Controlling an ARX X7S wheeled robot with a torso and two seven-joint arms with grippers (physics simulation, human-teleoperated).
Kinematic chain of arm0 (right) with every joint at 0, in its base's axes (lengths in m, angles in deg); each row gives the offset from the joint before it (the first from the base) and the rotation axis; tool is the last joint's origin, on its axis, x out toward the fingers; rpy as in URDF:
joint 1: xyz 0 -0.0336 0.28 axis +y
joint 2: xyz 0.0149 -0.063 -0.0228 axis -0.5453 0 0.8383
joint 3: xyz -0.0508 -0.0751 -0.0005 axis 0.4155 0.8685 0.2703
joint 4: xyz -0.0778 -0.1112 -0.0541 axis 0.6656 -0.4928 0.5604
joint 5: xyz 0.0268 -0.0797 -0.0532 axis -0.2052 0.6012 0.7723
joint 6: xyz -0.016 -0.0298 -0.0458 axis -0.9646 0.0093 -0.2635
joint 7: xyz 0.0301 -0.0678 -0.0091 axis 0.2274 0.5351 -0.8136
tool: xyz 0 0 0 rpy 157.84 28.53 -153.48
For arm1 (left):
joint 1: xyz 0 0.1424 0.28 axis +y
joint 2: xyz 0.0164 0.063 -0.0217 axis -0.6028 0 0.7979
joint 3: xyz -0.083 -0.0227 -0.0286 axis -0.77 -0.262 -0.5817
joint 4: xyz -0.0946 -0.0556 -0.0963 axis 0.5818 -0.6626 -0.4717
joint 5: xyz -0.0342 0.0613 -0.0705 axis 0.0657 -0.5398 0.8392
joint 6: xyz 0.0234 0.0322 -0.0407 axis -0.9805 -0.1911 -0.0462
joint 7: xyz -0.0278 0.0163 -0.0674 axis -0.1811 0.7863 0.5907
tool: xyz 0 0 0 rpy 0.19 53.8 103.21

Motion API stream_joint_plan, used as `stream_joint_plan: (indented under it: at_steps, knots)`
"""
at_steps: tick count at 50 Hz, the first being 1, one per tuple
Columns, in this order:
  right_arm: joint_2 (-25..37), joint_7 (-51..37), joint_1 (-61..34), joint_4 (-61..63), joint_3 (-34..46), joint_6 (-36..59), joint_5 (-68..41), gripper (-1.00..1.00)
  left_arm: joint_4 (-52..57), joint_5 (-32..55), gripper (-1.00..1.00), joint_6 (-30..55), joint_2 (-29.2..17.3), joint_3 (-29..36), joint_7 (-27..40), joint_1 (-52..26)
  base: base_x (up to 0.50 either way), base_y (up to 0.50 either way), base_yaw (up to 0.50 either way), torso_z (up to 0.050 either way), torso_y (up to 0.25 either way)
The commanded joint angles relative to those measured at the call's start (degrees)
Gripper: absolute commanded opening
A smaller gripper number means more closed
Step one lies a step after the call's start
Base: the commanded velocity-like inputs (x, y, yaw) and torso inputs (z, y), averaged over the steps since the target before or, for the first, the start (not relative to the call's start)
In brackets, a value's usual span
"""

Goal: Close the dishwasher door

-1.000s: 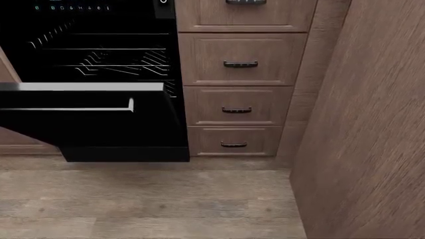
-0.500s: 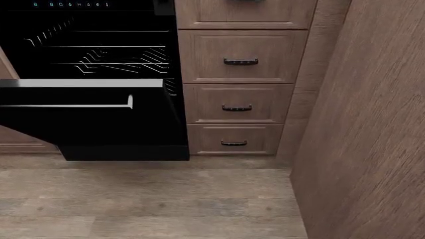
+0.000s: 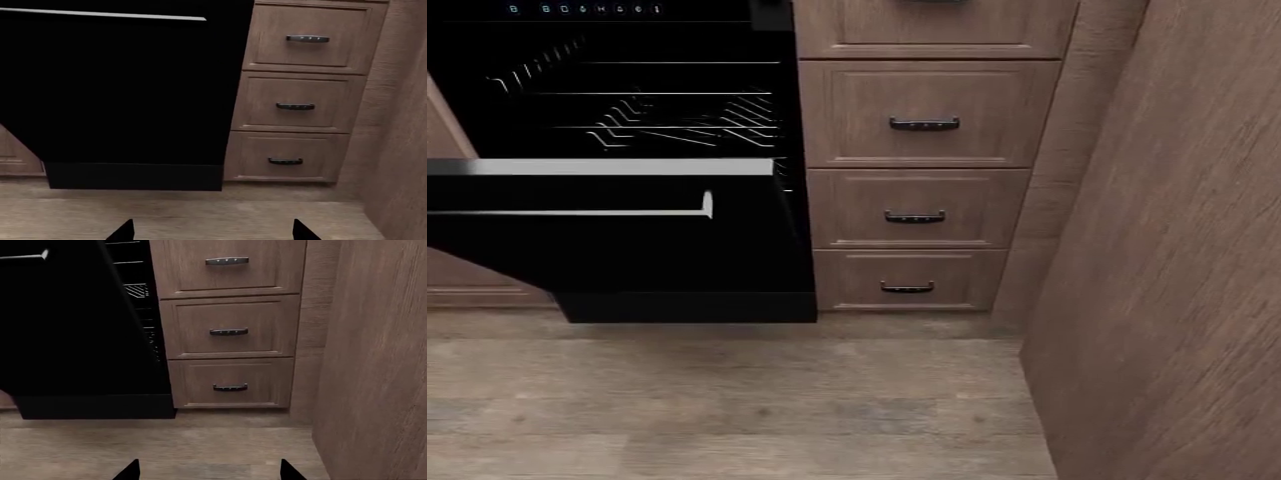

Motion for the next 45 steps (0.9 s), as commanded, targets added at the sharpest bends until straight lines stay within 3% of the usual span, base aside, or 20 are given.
stream_joint_plan:
  at_steps: [1, 45]
  knots:
    - [0.11, -0.2, -0.03, -0.12, 0.18, -0.17, 0.01, 1.0, -0.03, -0.02, 1.0, 0.02, -0.1, 0.22, 0.24, -0.14, 0.0, 0.12, 0.0, 0.0, 0.0]
    - [0.65, -0.9, -0.55, 0.26, 0.76, 0.07, -0.31, 1.0, -0.43, 0.33, 1.0, -0.76, -0.81, 0.84, 0.83, -0.12, 0.0, 0.12, 0.0, 0.0, 0.0]
